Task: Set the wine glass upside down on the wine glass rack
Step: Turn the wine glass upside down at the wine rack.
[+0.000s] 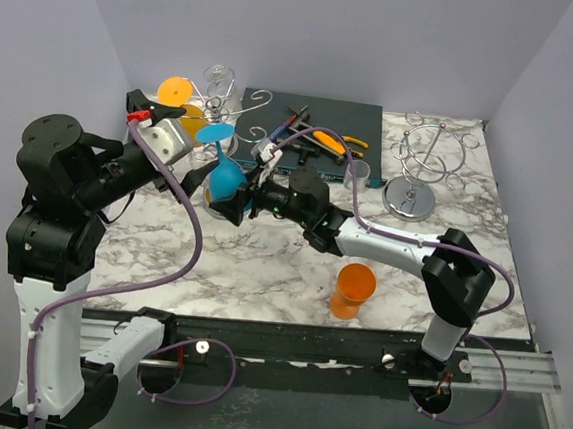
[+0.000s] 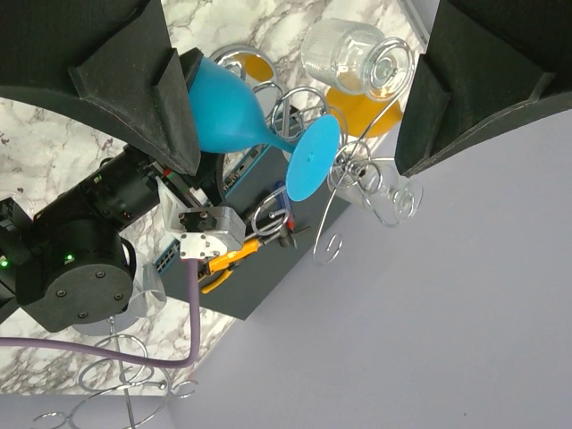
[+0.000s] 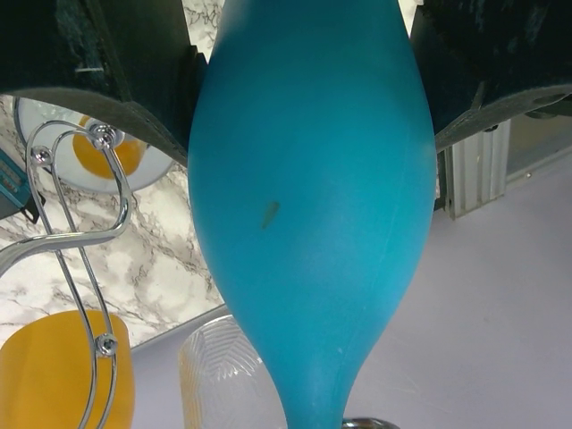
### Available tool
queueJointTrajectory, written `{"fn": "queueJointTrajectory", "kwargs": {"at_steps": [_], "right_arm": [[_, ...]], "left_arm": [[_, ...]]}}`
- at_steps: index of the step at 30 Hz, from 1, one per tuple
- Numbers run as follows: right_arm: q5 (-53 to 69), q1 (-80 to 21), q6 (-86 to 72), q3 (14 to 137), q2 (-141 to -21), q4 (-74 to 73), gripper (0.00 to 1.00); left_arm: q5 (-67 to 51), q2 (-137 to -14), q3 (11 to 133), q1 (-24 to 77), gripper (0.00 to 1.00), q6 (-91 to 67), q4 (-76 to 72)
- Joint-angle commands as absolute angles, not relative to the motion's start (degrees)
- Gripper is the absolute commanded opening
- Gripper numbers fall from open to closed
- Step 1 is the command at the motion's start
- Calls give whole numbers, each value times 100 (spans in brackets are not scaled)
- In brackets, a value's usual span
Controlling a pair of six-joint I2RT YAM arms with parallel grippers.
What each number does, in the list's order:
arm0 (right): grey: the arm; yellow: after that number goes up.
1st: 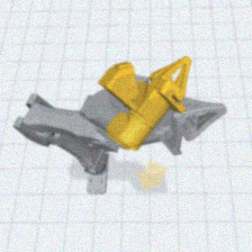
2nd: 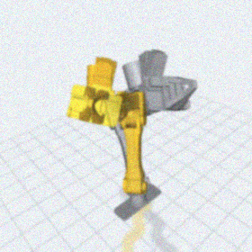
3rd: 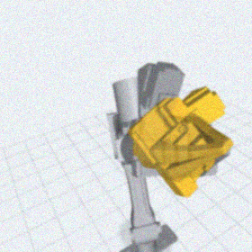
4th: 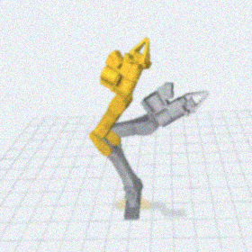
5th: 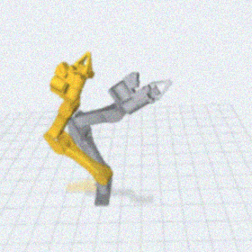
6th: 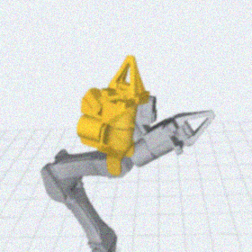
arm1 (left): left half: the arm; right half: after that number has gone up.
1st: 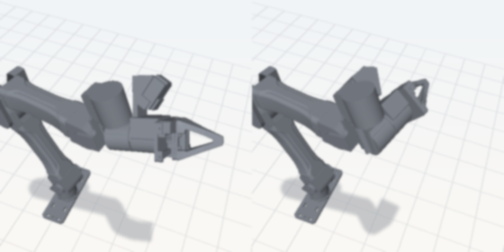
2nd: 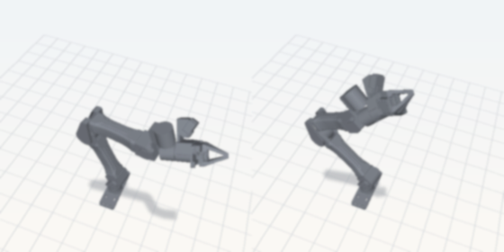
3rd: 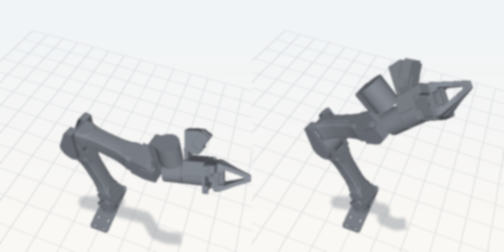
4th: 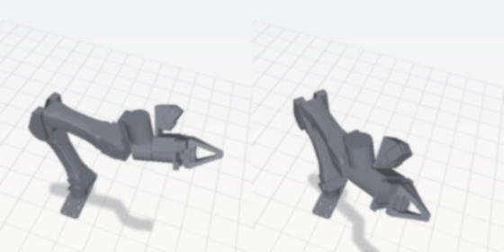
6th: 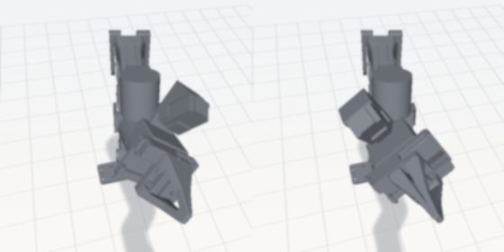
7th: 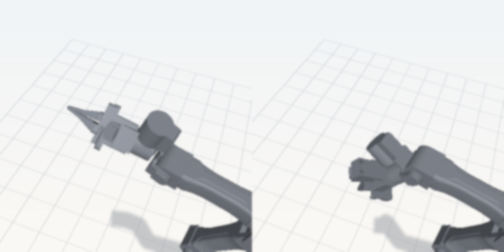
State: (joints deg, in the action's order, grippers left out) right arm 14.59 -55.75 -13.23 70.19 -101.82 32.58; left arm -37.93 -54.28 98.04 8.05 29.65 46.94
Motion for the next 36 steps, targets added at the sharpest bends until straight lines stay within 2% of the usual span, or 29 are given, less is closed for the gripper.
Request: {"fn": "queueJointTrajectory", "kwargs": {"at_steps": [1, 21, 36], "right_arm": [[1327, -5531, -1316, 7248, -10364, 3541, 70], [925, -5493, -1283, 7476, -10886, 3778, 66], [1089, -5510, -1200, 7783, -11191, 3487, 66]], "left_arm": [[-3408, -5525, 10058, 828, 99, 2941, 5060], [-3026, -5665, 9969, 826, 99, 3131, 5313], [-2875, -5698, 9905, 826, 99, 3137, 5326]]}}
